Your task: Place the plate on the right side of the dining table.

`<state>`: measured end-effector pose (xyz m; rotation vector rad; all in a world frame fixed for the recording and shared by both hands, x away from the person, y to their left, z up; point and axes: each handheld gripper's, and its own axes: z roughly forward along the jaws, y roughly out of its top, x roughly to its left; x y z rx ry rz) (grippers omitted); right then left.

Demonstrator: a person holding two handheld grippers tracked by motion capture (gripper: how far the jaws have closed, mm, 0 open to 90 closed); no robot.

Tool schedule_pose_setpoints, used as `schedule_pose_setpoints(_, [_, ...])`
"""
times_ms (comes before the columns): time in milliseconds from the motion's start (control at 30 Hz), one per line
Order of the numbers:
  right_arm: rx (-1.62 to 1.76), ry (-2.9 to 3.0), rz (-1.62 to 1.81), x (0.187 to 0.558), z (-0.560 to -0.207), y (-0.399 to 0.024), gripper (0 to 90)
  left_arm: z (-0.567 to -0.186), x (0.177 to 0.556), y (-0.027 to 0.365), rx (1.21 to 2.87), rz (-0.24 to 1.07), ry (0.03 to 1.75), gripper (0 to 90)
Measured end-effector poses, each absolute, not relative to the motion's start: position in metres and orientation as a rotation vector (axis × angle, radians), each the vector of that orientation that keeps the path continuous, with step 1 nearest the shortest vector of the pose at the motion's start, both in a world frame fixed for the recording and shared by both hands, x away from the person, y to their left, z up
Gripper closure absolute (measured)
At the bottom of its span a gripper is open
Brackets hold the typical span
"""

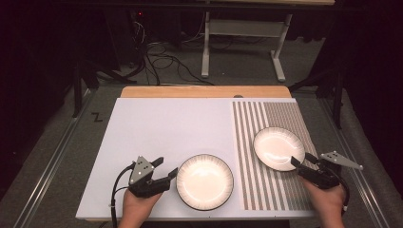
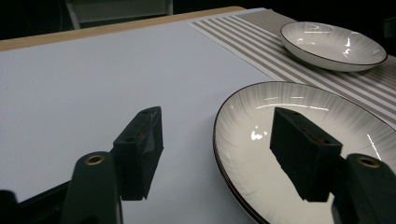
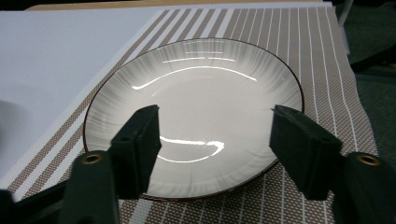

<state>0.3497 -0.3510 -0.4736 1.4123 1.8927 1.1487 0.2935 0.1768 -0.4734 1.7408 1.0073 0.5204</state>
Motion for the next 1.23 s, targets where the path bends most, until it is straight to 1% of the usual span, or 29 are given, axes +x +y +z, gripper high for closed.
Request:
schedule_pose_setpoints(167, [1.341, 1.940, 1.165, 0.340, -0.469, -0.327, 15.1, -0.470, 0.289, 0.187, 1.727, 0.523, 1.009, 28.3])
schedule_pose_setpoints(267, [1.248, 1.972, 1.225, 0.330, -0.463, -0.303, 9.4, -0.470, 0.284, 0.197, 1.748, 0.533, 1.006, 24.9])
schedule_pose_setpoints(367, [1.173, 1.997, 1.290, 0.319, -0.457, -0.276, 6.9, -0.474, 0.277, 0.209, 1.754, 0.539, 1.021, 20.3])
schedule_pose_setpoints(467, [1.102, 2.021, 1.345, 0.309, -0.455, -0.248, 6.8, -0.476, 0.274, 0.215, 1.742, 0.552, 1.033, 15.3])
schedule_pose_setpoints(500, [1.089, 2.032, 1.361, 0.306, -0.456, -0.238, 6.8, -0.477, 0.274, 0.215, 1.741, 0.552, 1.034, 14.3])
schedule_pose_setpoints(567, [1.049, 2.063, 1.344, 0.300, -0.457, -0.218, 6.2, -0.479, 0.275, 0.212, 1.765, 0.553, 1.037, 8.5])
schedule_pose_setpoints(633, [1.017, 2.095, 1.349, 0.294, -0.458, -0.201, 3.1, -0.480, 0.274, 0.209, 1.780, 0.558, 1.037, 3.1])
schedule_pose_setpoints(667, [1.000, 2.105, 1.364, 0.290, -0.458, -0.192, 0.6, -0.480, 0.274, 0.208, 1.778, 0.557, 1.033, 1.7])
schedule_pose_setpoints(733, [0.960, 2.115, 1.369, 0.284, -0.458, -0.184, 0.3, -0.478, 0.272, 0.206, 1.764, 0.556, 1.024, 1.2])
schedule_pose_setpoints(800, [0.928, 2.122, 1.374, 0.278, -0.458, -0.183, 0.2, -0.477, 0.271, 0.205, 1.758, 0.559, 1.020, 1.1])
schedule_pose_setpoints(967, [0.917, 2.100, 1.364, 0.270, -0.459, -0.195, 0.2, -0.477, 0.271, 0.202, 1.756, 0.566, 1.015, 1.1])
schedule_pose_setpoints(1233, [0.923, 2.059, 1.404, 0.270, -0.457, -0.211, 0.2, -0.477, 0.271, 0.202, 1.748, 0.572, 1.034, 1.4])
